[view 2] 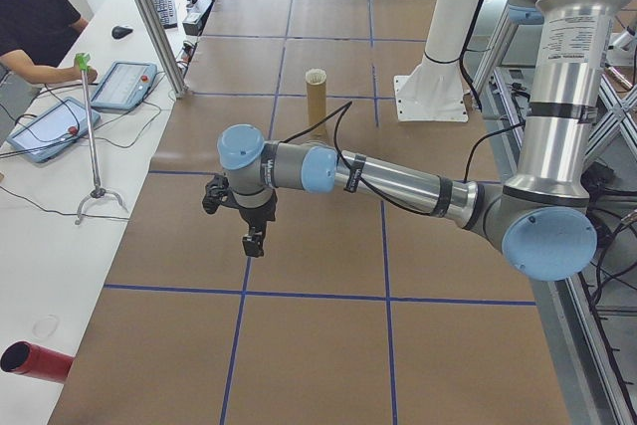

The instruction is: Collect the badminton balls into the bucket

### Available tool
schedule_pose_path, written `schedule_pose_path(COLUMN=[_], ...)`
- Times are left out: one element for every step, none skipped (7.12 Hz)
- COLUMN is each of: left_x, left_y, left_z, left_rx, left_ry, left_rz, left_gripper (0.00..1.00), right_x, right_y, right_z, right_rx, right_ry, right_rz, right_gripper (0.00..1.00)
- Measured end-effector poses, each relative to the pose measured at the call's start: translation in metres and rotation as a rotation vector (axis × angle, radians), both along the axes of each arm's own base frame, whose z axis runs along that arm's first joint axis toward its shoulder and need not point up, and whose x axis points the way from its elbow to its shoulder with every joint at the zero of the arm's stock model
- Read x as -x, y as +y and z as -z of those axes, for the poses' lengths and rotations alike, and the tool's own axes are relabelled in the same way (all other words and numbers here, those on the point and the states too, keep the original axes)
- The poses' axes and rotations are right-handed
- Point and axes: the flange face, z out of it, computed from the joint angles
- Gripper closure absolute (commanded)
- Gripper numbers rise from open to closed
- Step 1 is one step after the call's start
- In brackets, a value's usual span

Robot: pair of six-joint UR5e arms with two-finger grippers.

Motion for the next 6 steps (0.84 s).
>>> schedule_pose_path(left_x=[0.007, 0.012, 0.017, 0.022, 0.024, 0.025], left_y=[0.008, 0.012, 0.015, 0.019, 0.024, 0.03], left_z=[-0.012, -0.019, -0.028, -0.04, -0.055, -0.073], left_rx=[0.004, 0.011, 0.019, 0.026, 0.03, 0.032], left_ry=[0.004, 0.005, 0.005, 0.004, 0.005, 0.006], left_rz=[-0.006, -0.004, -0.005, -0.013, -0.02, -0.023], left_gripper=[0.0, 0.0, 0.0, 0.0, 0.0, 0.0], right_x=[0.0, 0.0, 0.0, 0.0, 0.0, 0.0], right_y=[0.0, 0.0, 0.0, 0.0, 0.0, 0.0], right_z=[0.0, 0.0, 0.0, 0.0, 0.0, 0.0], right_rx=[0.0, 0.0, 0.0, 0.0, 0.0, 0.0], right_ry=[0.0, 0.0, 0.0, 0.0, 0.0, 0.0], right_rz=[0.0, 0.0, 0.0, 0.0, 0.0, 0.0], right_gripper=[0.0, 0.0, 0.0, 0.0, 0.0, 0.0])
